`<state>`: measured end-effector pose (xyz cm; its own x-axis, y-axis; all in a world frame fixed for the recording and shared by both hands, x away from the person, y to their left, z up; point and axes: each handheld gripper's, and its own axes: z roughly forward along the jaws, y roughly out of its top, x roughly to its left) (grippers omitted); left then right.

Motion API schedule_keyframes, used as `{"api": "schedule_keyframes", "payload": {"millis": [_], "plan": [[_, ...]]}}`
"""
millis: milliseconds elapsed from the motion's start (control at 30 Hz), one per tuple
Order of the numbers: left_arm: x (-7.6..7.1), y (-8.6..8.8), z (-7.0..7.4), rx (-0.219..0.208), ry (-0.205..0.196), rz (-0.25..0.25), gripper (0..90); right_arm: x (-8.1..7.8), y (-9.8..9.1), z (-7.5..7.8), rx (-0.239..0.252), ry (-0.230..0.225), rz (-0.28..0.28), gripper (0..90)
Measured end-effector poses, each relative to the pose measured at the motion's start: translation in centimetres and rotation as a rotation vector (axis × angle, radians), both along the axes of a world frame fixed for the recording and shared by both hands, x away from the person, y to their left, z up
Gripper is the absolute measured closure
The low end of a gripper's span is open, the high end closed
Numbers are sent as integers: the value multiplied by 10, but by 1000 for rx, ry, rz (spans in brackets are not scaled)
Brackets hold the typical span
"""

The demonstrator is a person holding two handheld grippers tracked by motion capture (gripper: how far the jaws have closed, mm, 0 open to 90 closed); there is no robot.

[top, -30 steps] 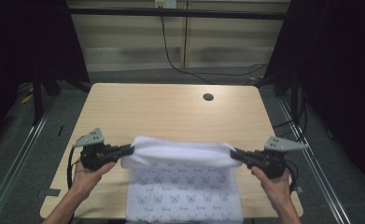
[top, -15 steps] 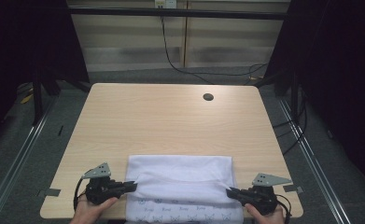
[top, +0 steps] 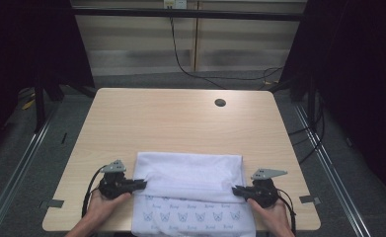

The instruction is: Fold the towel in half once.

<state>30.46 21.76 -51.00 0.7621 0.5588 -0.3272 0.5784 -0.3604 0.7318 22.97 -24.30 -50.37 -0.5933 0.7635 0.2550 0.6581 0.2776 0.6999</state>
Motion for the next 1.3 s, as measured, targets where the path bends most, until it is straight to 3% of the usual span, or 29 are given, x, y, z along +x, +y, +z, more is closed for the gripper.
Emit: {"api": "schedule_keyframes", "payload": {"millis": [133, 167, 200, 267, 333, 433, 467, 500, 600, 767, 867, 1000, 1033, 1067, 1133, 1267, 1300], "plan": [[36, -4, 1, 33, -27, 28, 855, 28, 4, -2, -4, -18, -31, 871], [36, -4, 1, 33, -27, 28, 855, 36, 5, -2, -12, -21, -35, 871], [52, -6, 1, 38, -28, 49, 855, 42, 6, -1, -20, -24, -40, 871], [66, -7, 1, 54, -48, 71, 855, 60, 8, -2, -27, -27, -58, 871], [72, -8, 0, 48, -38, 73, 856, 68, 8, -1, -28, -19, -65, 871], [97, -7, 2, 62, -20, 85, 855, 96, 9, -3, -27, -22, -96, 871], [97, -7, 2, 62, -20, 85, 855, 96, 9, -3, -27, -22, -96, 871], [101, -8, 2, 71, -27, 84, 855, 106, 9, -3, -23, -22, -112, 871], [120, -13, 4, 102, -29, 99, 855, 124, 10, -4, -14, -14, -160, 871], [141, -21, 2, 98, -41, 164, 855, 142, 14, -2, -38, -5, -209, 871], [145, -21, 1, 77, -30, 183, 854, 144, 14, -6, -2, -25, -248, 871], [143, -20, 2, 72, -26, 188, 857, 146, 12, -7, 19, -36, -250, 870], [140, -17, 7, 23, -27, 195, 857, 145, 10, -3, 41, -43, -244, 870], [140, -17, 7, 23, -27, 195, 858, 145, 10, -3, 41, -43, -244, 870], [134, -11, 26, -34, -59, 169, 857, 142, 5, 14, 90, -98, -232, 870], [121, -1, 66, -104, -140, 160, 857, 138, -3, 54, 148, -189, -228, 870], [121, -1, 66, -104, -140, 160, 857, 137, -5, 65, 162, -211, -222, 870]]}}
